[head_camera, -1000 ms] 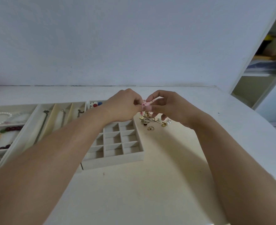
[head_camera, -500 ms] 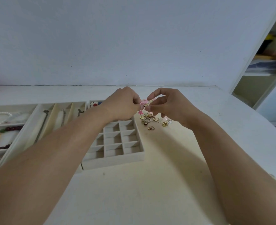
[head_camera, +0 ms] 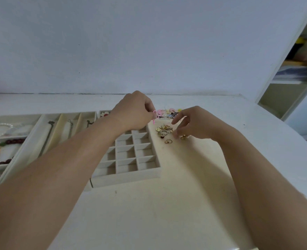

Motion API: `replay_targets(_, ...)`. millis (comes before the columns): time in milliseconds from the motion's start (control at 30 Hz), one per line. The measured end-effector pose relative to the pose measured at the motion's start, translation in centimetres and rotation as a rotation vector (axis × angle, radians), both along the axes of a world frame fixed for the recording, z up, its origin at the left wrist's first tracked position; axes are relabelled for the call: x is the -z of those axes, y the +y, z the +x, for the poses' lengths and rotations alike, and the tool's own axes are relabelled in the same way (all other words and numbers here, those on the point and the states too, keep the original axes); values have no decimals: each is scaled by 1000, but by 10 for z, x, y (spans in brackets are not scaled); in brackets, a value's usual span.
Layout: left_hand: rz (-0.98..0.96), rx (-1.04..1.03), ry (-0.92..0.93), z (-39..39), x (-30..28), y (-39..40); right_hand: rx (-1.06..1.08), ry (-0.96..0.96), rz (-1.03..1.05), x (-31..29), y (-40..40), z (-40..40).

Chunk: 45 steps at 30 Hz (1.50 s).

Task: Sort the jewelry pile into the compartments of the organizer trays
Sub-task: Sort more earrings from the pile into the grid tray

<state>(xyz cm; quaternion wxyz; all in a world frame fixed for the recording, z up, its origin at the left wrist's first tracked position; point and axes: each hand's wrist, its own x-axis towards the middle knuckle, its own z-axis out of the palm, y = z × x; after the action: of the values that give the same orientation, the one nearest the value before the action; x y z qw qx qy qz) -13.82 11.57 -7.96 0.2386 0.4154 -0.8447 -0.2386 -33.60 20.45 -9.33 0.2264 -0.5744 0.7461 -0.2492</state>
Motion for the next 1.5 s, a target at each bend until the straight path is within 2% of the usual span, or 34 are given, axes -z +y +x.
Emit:
replay_targets(67,-9,-10,34,1,-2,1,47,13,-65,-1,-2,-5)
replay_targets(200,20,-55,123,2,-6,2,268,72,-243,3,-5,-19)
replay_targets(367,79,-60,215,2,-6,-1,416,129,-238,14,-10,-38)
replay_targets(500,69,1,224,2,-8,1,404,129,-147,23,-14,-47)
replay_targets(633,77,50,157,1,-5,2,353,77,-87,22,-12,-45)
replay_targets(867,80,60,123,0,-4,3,216,28,-92,21,-10,-36)
replay_targets(1000,85,67,140,0,-4,3,241,-119,-144,20,-10,-36)
replay_targets(1200,77,71,128,0,-4,4,316,86,-144,24,-10,-42)
replay_targets(1500,88,95,114,-1,-6,5,117,269,2,16,-10,-30)
